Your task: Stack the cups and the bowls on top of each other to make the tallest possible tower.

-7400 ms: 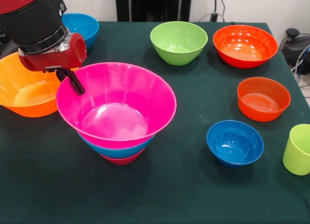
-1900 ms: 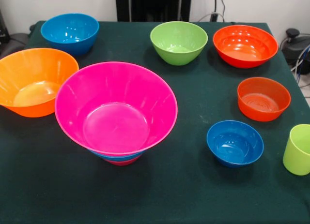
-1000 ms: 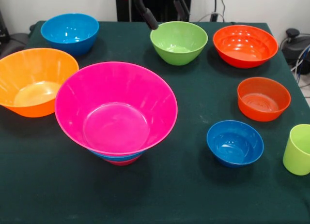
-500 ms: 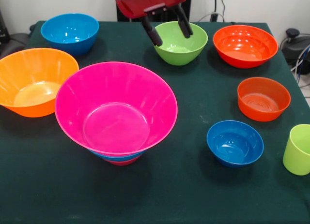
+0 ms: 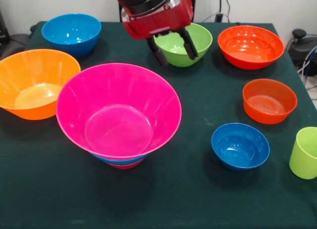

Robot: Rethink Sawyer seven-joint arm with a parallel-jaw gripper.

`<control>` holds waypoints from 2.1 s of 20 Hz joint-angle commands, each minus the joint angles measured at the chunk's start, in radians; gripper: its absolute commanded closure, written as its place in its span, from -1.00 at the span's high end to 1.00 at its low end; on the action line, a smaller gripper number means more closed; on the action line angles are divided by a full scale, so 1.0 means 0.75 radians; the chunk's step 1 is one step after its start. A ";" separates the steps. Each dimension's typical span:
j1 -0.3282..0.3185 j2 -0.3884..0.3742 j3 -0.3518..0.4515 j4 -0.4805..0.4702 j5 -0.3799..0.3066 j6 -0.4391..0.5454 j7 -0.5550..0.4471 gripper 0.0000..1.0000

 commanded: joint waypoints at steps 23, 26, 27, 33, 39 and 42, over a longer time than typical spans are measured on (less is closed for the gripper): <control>0.125 0.257 -0.031 0.080 0.185 -0.577 0.234 1.00; 0.145 0.275 -0.055 0.071 0.174 -0.600 0.238 1.00; 0.151 0.282 -0.059 0.067 0.172 -0.614 0.240 1.00; 0.189 0.306 -0.083 0.074 0.165 -0.694 0.263 1.00; 0.207 0.302 -0.097 0.104 0.189 -0.708 0.284 1.00; 0.215 0.303 -0.094 0.117 0.199 -0.732 0.299 1.00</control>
